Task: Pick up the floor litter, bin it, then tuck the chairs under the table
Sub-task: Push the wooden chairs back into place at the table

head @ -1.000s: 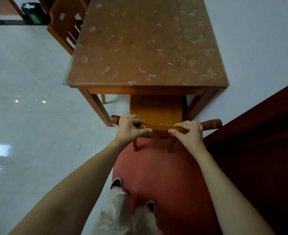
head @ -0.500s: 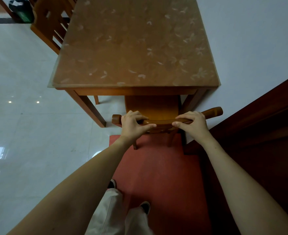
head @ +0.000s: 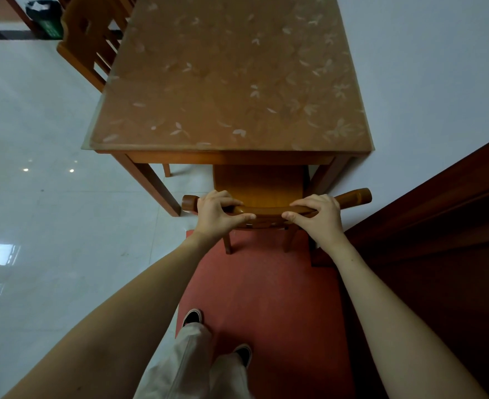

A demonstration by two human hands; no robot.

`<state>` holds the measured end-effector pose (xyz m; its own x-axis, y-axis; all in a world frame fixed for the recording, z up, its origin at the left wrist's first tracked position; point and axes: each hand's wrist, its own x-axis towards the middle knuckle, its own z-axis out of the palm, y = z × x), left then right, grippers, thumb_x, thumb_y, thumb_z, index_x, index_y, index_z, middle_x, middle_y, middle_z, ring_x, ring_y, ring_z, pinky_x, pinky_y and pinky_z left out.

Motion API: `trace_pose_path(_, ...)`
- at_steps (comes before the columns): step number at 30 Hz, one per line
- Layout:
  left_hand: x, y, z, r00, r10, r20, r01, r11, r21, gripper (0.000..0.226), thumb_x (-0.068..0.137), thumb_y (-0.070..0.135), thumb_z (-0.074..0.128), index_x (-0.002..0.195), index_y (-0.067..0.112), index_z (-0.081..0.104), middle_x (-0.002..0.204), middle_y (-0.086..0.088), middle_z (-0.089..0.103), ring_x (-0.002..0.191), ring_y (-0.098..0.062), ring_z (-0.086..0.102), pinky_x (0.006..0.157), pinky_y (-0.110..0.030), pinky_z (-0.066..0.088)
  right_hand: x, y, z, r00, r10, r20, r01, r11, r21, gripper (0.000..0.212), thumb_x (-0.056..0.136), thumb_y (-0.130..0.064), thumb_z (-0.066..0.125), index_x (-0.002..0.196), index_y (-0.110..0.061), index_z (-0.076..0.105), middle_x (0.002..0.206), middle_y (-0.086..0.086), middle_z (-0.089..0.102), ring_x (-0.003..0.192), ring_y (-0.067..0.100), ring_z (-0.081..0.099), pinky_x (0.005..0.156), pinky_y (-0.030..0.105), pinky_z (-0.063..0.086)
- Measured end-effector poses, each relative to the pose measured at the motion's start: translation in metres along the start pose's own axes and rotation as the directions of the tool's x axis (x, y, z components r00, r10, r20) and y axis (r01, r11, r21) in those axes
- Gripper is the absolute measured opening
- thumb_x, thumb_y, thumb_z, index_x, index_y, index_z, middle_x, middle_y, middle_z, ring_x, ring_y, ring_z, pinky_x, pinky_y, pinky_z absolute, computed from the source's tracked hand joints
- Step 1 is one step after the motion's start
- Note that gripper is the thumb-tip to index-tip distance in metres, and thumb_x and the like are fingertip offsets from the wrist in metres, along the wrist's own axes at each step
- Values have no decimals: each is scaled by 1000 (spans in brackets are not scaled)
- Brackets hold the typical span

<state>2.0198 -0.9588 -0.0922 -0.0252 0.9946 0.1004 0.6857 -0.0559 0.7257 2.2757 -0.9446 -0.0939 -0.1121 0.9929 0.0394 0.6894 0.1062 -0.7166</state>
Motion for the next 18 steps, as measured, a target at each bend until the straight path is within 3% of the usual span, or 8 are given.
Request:
trace_pose_path(6, -2, -4, -6, 999, 22, 34, -22, 1000, 1, 56, 61, 75, 65, 84, 25, 76, 77, 13, 62, 78, -6, 50, 73, -50, 46, -14, -11, 7, 997, 24, -70, -22, 999, 27, 28, 74, -49, 76, 92, -28, 75, 89, -16, 63, 101, 11, 47, 97, 32, 31)
trace_pose_path(13, -4, -9, -10, 996, 64, 57, -63, 998, -19, 58, 61, 77, 64, 85, 25, 76, 75, 11, 62, 77, -9, 51, 73, -48, 47, -27, -15, 9, 996, 45, -75, -45, 999, 0, 28, 73, -51, 77, 91, -30, 76, 90, -14, 64, 99, 8, 46, 92, 22, 24)
trace_pose_path(16, -6, -8, -6, 997, 72, 22, -72, 997, -2, 54, 63, 74, 64, 85, 26, 76, 75, 12, 61, 76, -9, 50, 73, -45, 45, -24, -12, 6, 997, 69, -30, -69, 998, -8, 30, 71, -59, 74, 90, -36, 74, 91, -18, 64, 103, 13, 48, 90, 12, 20)
trace_pose_path(18, -6, -6, -4, 997, 72, 4, -72, 997, 11, 54, 63, 73, 64, 85, 26, 76, 75, 12, 62, 75, -9, 49, 71, -40, 42, -20, -11, 3, 998, 53, -15, -53, 999, -12, 37, 68, -69, 67, 89, -39, 73, 90, -19, 65, 103, 15, 51, 92, 15, 22)
